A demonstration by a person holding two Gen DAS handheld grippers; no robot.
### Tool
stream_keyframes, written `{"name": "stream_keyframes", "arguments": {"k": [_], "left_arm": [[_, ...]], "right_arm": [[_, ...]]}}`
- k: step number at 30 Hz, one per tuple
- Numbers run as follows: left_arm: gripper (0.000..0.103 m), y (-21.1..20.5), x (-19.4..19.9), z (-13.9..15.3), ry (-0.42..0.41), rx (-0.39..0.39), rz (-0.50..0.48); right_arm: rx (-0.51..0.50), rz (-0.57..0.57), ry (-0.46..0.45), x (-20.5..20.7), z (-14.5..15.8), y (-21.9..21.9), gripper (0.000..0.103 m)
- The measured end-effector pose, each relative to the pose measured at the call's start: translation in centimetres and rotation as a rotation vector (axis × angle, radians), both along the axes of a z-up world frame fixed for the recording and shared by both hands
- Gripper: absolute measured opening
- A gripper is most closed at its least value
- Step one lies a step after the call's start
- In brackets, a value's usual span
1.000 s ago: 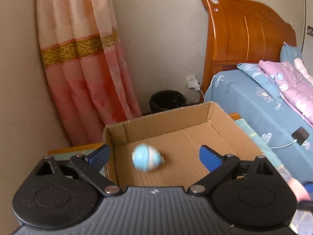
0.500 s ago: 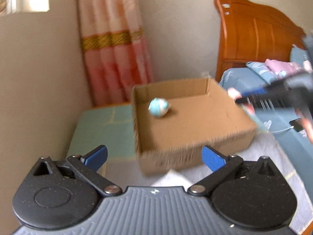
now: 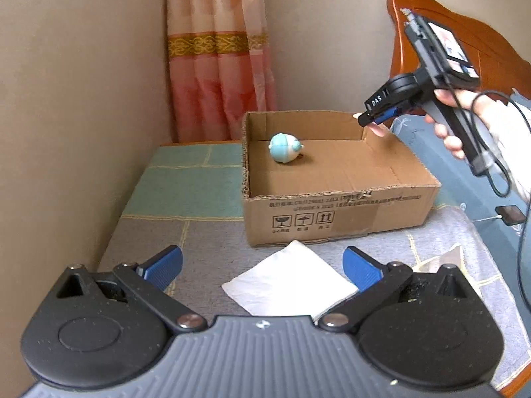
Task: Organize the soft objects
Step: 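Carry both items into the box and open both grippers to drop them, then move both grippers back over the remaining items on the bed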
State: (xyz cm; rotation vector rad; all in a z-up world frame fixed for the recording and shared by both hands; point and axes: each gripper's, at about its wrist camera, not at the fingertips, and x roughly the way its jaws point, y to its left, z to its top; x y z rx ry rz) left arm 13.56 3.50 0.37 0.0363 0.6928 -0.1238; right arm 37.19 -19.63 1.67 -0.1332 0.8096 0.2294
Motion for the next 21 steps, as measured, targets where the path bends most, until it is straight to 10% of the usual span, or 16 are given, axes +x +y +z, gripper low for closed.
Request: {"name": "stream_keyframes", "arguments": {"k": [8,11,16,21], "left_arm": [[0.102,1.1,0.1,-1.0,0.035,-0.003,0.026],[0.102,1.3,0.0,-0.9,0.032,-0.012,0.029],[0.102,1.4,0.0,-1.1,0.033,-0.01,0.034],[0.102,1.4,-0.6,-0.8,0.017,0.006,0.026]], "right_arm": [[-0.016,-0.05,0.051,3.8,-2.4,0.1,0.026],[-0.025,-0.068,0.056,4.3,-2.7,0.1,0.065],[-0.012,-0.061,0.033,3.4,-1.8,-0.1,0.071],[0.004,-0.058,-0.019,1.0,0.0,-0.5,0.099]]}}
